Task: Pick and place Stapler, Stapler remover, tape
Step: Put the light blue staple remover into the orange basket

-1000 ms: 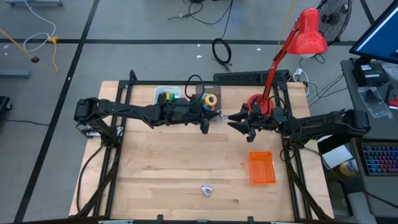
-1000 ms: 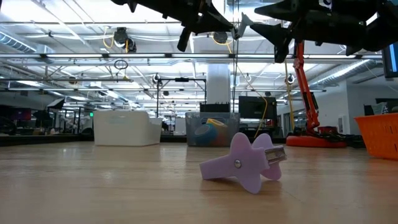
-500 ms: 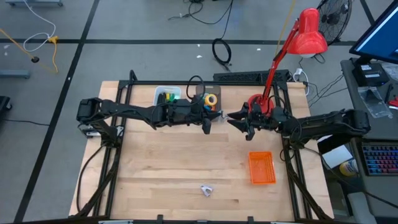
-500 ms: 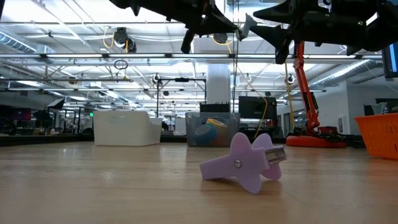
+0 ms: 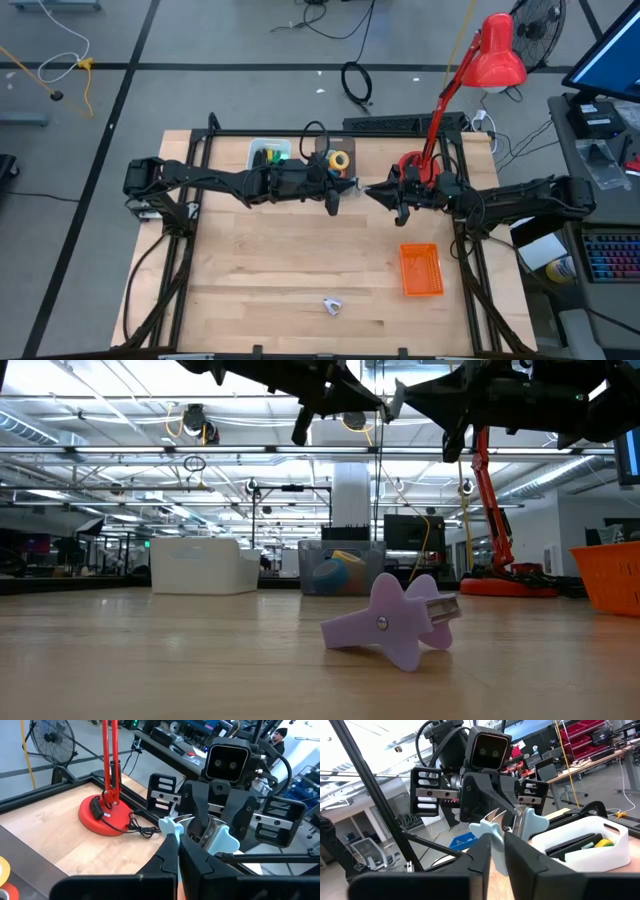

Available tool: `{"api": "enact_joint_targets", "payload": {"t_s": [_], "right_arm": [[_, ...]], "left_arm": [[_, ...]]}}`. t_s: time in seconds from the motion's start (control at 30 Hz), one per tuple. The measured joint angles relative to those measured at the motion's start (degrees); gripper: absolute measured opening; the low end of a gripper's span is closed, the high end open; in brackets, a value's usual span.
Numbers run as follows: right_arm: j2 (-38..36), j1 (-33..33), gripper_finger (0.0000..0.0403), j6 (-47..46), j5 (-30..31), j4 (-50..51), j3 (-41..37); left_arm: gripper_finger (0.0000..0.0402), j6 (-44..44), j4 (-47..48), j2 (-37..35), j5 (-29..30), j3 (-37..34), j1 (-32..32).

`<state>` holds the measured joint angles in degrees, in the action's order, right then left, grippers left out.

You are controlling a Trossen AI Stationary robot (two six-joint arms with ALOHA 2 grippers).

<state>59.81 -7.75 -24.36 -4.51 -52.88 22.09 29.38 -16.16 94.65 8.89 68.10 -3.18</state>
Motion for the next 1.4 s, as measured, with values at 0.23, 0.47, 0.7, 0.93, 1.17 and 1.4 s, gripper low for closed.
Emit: {"api": "enact_joint_targets", "payload": {"t_s": [0.23,0.47,0.7,0.93,1.17,1.4], "right_arm": [[0.0,0.0,0.0005,0.2,-0.3,-0.1,0.0],[0.0,0.0,0.0003,1.1,-0.6,-0.1,0.0],[0.0,0.0,0.0001,1.0,-0.4,-0.4,0.0],[0.0,0.0,0.0000,1.0,0.2,-0.7,0.0],[-1.0,0.0,0.0000,1.3,0.2,-0.2,0.0],[-7.0,-0.1,0.0000,2.6,0.0,6.7,0.0]], "left_arm": [[0.0000,0.4,0.0,0.0,-0.5,0.0,0.0],[0.0000,0.6,0.1,0.0,-1.4,0.0,0.0],[0.0032,-1.1,0.3,0.0,-1.2,0.0,0.0],[0.0111,-1.9,0.2,0.0,-1.2,0.0,-0.1],[0.0188,-2.1,6.7,-2.5,-5.7,0.0,-1.7],[0.0202,-2.3,20.6,-9.6,-4.5,0.0,-3.1]]}}
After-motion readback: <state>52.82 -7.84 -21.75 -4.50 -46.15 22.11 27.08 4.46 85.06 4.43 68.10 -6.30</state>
